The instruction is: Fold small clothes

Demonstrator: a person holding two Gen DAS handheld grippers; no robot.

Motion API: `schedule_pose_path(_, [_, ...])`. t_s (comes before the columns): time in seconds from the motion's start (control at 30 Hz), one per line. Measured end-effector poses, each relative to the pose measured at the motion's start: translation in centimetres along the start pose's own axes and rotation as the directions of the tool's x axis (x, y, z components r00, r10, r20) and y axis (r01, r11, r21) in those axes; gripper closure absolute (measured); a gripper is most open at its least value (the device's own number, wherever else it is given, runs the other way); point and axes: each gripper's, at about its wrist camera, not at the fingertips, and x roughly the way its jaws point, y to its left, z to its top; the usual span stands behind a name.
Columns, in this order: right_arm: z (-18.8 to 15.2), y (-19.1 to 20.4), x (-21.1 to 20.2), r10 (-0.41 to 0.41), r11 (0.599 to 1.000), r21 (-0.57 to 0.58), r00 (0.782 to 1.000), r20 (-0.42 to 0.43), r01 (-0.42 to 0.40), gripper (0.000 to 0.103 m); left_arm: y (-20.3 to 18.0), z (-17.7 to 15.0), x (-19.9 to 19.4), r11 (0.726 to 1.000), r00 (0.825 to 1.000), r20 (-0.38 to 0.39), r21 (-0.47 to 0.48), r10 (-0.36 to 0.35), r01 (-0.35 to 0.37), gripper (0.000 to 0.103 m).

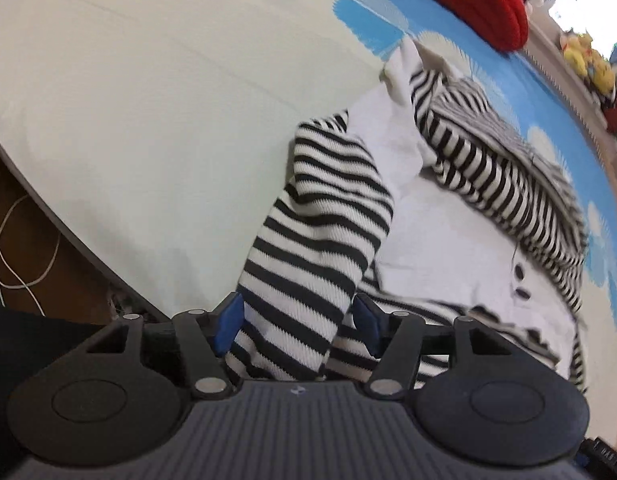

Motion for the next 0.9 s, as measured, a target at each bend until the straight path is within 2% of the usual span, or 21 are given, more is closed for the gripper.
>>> schedule_pose_path(0.17, [-0.5, 0.3, 1.1, -0.024, 1.0, -0.018, 0.998, -0.05, 0.023, 0.047, -0.1, -0.5, 0.7, 0.996, 0.997, -0.022, 0.053, 0.071, -0.07, 0.038])
schedule_pose_path(0.23, [-0.6, 0.3, 1.2, -0.029, 0.999, -0.015, 0.998, -0.061, 0.028, 0.047, 0.0, -0.8, 1.0, 0.99, 0.993, -0.043, 0.089, 0.109, -0.105, 0.049])
schedule_pose_path(0.27, [-0.7, 0.2, 1.2, -0.029, 1.0, -0.011, 0.997, -0.065, 0.028, 0.047, 0.1, -1.0, 1.1, 0.989, 0.993, -0.045, 0.099, 0.112, -0.107, 0.058])
schedule_pose_path(0.3, [-0.7, 0.2, 1.2, -0.027, 1.0, -0.006, 0.997, -0.065, 0.027, 0.048, 0.1, -1.1, 0.9, 0.991, 0.995, -0.041, 0.1, 0.095, -0.09, 0.074])
schedule_pose_path(0.37, [-0.8, 0.0, 1.3, -0.02, 1.0, -0.003, 0.997, -0.068, 0.02, 0.061, -0.2, -1.1, 0.3, 0.991, 0.997, -0.031, 0.112, 0.07, -0.066, 0.093])
schedule_pose_path(0.4, [-0.8, 0.0, 1.2, -0.019, 1.0, -0.006, 0.998, -0.064, 0.018, 0.082, -0.4, -1.3, -0.1, 0.989, 0.997, -0.016, 0.128, 0.073, -0.07, 0.094])
schedule_pose_path(0.43, [-0.8, 0.0, 1.0, -0.009, 1.0, -0.008, 0.998, -0.057, 0.009, 0.09, -0.6, -1.4, -0.6, 0.988, 0.997, -0.001, 0.139, 0.074, -0.073, 0.094])
schedule_pose_path(0.5, [-0.7, 0.1, 0.0, 0.023, 1.0, -0.008, 1.0, -0.013, -0.024, 0.094, -0.8, -1.8, -1.7, 0.987, 0.997, 0.032, 0.146, 0.064, -0.068, 0.095])
schedule_pose_path(0.63, [-0.5, -0.2, -1.6, 0.035, 0.999, -0.004, 0.997, 0.07, -0.035, 0.094, -0.6, -1.9, -1.7, 0.992, 0.999, 0.018, 0.119, 0.048, -0.05, 0.092])
schedule_pose_path(0.7, [-0.3, -0.8, -1.1, 0.02, 0.999, 0.028, 0.999, 0.049, -0.021, 0.094, -0.5, -1.9, -0.8, 0.994, 0.998, -0.032, 0.099, 0.052, -0.049, 0.081])
schedule_pose_path(0.77, [-0.3, -1.1, -0.3, 0.014, 0.999, 0.048, 1.0, -0.001, -0.014, 0.086, -0.5, -2.0, -0.3, 0.993, 0.996, -0.059, 0.101, 0.068, -0.062, 0.075])
schedule_pose_path(0.8, [-0.4, -1.1, 0.2, 0.006, 0.999, 0.047, 1.0, -0.03, -0.005, 0.072, -0.6, -2.1, -0.2, 0.992, 0.995, -0.063, 0.111, 0.074, -0.067, 0.075])
schedule_pose_path(0.83, [-0.6, -0.9, 0.8, -0.013, 0.999, 0.033, 0.997, -0.071, 0.015, 0.053, -0.8, -2.2, -0.2, 0.99, 0.995, -0.063, 0.126, 0.078, -0.069, 0.075])
schedule_pose_path(0.87, [-1.1, -0.6, 1.3, -0.027, 1.0, 0.012, 0.995, -0.098, 0.028, 0.05, -1.0, -2.3, -0.3, 0.987, 0.995, -0.06, 0.145, 0.083, -0.073, 0.075])
schedule_pose_path(0.9, [-1.3, -0.3, 1.5, -0.037, 0.999, -0.014, 0.993, -0.111, 0.036, 0.052, -1.1, -2.3, -0.3, 0.984, 0.994, -0.057, 0.16, 0.088, -0.078, 0.075])
